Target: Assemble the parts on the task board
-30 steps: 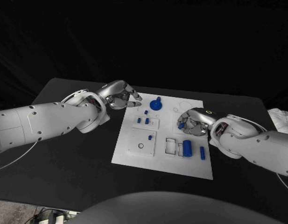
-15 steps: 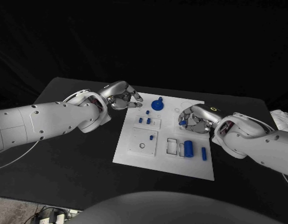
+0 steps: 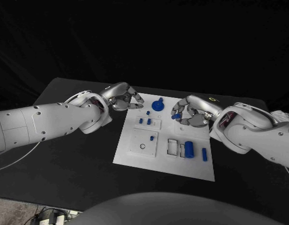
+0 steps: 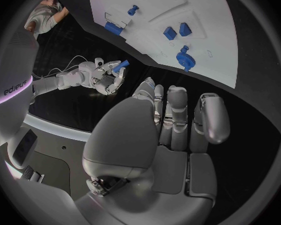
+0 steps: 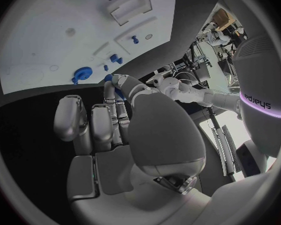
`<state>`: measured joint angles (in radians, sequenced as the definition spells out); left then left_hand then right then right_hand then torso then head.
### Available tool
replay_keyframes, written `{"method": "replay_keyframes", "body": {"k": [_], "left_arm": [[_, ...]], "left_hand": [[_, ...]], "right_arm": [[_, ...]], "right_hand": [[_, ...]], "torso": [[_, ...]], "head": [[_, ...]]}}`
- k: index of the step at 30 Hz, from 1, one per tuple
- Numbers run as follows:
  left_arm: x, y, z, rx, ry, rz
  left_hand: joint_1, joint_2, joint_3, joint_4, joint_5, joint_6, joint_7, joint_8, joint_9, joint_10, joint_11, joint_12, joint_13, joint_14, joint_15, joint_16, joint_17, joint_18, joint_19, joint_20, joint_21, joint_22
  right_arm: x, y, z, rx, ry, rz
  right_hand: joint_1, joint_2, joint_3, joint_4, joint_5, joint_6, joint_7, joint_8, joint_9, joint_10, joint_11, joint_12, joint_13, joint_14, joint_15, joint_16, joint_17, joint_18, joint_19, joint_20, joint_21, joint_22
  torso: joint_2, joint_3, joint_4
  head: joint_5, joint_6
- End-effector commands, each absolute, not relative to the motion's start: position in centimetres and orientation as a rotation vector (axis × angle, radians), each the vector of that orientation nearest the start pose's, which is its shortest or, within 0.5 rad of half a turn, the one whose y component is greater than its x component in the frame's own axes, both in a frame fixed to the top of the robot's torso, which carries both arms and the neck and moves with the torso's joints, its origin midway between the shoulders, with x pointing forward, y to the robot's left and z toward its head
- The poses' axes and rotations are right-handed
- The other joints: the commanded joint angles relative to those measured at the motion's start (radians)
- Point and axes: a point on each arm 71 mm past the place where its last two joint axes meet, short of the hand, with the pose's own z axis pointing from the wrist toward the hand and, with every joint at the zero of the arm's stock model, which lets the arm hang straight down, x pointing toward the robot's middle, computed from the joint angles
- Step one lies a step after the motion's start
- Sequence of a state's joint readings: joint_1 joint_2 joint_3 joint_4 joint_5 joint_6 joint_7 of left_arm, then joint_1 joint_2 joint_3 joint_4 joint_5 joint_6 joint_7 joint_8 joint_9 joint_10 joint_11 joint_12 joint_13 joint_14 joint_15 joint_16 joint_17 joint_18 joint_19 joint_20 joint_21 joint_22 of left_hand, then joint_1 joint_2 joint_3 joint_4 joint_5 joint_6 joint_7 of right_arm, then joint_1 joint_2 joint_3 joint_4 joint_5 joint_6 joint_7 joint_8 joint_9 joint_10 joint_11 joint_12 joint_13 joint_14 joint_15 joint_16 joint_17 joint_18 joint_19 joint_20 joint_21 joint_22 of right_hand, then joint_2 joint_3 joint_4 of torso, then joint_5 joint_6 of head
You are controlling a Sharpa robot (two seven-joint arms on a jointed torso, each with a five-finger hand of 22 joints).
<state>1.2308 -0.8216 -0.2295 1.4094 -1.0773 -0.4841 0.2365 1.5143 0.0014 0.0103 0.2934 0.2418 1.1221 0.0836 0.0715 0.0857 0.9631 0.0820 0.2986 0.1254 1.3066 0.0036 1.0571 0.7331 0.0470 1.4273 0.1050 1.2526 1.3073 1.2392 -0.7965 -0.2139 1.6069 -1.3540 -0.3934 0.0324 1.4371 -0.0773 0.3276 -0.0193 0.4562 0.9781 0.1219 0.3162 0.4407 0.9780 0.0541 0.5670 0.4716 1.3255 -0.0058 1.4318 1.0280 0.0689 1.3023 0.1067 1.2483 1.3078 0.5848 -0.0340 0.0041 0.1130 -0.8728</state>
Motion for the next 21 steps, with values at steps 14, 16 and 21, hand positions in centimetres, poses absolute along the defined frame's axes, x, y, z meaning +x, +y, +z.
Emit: {"method": "replay_keyframes", "body": {"k": [14, 16, 21], "left_arm": [[48.2, 22.8, -22.9, -0.020, 1.633, -0.869], [48.3, 23.0, -23.0, -0.023, 1.634, -0.860], [48.3, 23.3, -23.0, -0.028, 1.636, -0.848]], "left_hand": [[0.008, 0.000, 0.008, -0.001, 0.008, 0.007, -0.002, 0.006, 0.000, 0.004, 0.000, 0.005, -0.001, -0.003, 0.003, -0.005, -0.003, 0.021, -0.001, 0.008, -0.004, 0.173], [0.011, -0.001, 0.009, -0.002, 0.010, 0.007, -0.002, 0.005, 0.000, 0.004, 0.000, 0.005, -0.002, -0.004, 0.003, -0.005, -0.003, 0.021, -0.001, 0.008, -0.004, 0.173], [0.016, -0.001, 0.013, -0.002, 0.015, 0.007, -0.001, 0.005, 0.000, 0.003, 0.001, 0.005, -0.004, -0.006, 0.004, -0.006, -0.005, 0.021, -0.002, 0.009, -0.006, 0.173]], "right_arm": [[41.1, -5.7, -24.6, -0.430, 1.955, 1.031], [40.8, -4.8, -25.0, -0.444, 1.970, 1.037], [40.4, -3.8, -26.0, -0.468, 1.987, 1.033]], "right_hand": [[-0.020, 0.004, 0.009, 0.006, -0.006, -0.027, 0.003, 0.023, 0.172, -0.004, 0.005, -0.022, -0.009, -0.010, 0.004, -0.008, -0.009, 0.022, -0.022, 0.001, -0.026, 0.141], [-0.022, 0.003, 0.009, 0.007, -0.005, -0.029, 0.003, 0.020, 0.171, -0.004, 0.006, -0.024, -0.010, -0.010, 0.004, -0.008, -0.009, 0.022, -0.022, 0.002, -0.027, 0.141], [-0.024, 0.003, 0.011, 0.007, -0.003, -0.032, 0.004, 0.015, 0.169, -0.006, 0.007, -0.029, -0.012, -0.010, 0.005, -0.008, -0.008, 0.023, -0.024, 0.003, -0.029, 0.141]], "torso": [[0.002, 0.0015, 0.0036], [0.002, 0.0009, 0.0019], [0.001, 0.0006, 0.0010]], "head": [[0.030, 0.000], [0.034, 0.000], [0.037, 0.000]]}}
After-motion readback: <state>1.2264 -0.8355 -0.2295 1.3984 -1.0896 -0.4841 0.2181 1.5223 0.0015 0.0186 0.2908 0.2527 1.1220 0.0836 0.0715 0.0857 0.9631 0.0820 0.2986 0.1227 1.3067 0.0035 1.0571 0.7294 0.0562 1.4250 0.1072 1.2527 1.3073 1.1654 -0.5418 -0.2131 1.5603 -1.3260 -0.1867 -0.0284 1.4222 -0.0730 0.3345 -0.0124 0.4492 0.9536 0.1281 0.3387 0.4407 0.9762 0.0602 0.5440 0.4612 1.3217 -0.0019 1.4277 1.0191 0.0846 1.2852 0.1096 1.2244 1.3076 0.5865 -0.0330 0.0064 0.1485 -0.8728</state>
